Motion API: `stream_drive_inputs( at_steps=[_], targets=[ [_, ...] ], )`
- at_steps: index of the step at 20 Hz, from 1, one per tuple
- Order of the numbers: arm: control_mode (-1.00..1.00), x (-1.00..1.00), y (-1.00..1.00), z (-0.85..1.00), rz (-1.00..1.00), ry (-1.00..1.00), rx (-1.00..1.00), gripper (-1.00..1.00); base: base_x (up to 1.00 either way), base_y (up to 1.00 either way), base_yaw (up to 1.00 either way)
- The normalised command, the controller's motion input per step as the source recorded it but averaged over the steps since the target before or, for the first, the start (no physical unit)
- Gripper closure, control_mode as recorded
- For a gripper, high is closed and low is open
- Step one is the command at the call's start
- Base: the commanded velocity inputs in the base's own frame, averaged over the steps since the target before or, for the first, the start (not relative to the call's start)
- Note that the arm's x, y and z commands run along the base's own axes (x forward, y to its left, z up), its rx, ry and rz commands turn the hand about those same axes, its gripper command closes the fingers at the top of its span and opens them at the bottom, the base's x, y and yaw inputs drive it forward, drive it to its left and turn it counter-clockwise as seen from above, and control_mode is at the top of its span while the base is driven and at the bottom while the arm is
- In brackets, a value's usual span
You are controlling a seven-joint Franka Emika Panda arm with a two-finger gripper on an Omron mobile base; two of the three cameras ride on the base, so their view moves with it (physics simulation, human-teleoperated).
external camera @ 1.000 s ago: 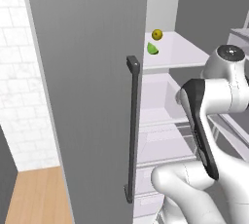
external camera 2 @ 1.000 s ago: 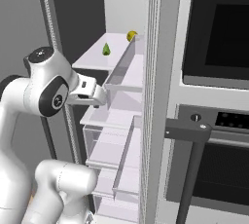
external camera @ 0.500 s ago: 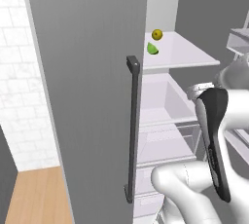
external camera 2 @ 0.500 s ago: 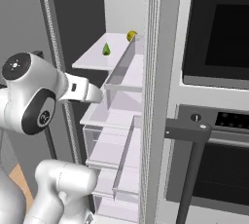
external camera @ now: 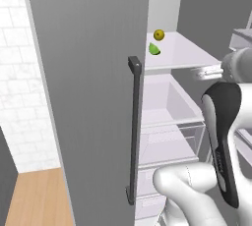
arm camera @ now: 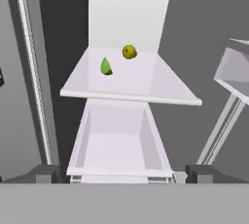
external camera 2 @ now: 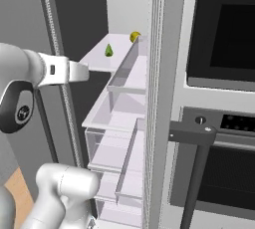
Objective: Grab a lemon wedge from the fridge and one ice cube from the ice bowl, and put them in the glass of lemonade.
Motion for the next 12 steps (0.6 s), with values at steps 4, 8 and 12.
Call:
stream_drive_inputs(
  at_steps=[4, 8, 12],
  targets=[
    [-1.00, 0.39, 0.04, 0.26, 0.27, 0.10, 0.02, -1.00, 0.00, 0.00, 0.00],
    [-1.00, 0.17, 0.00, -0.02, 0.20, -0.01, 0.01, -1.00, 0.00, 0.00, 0.00],
    [-1.00, 0.23, 0.07, 0.00, 0.00, 0.00, 0.00, -1.00, 0.00, 0.00, 0.00]
  ],
)
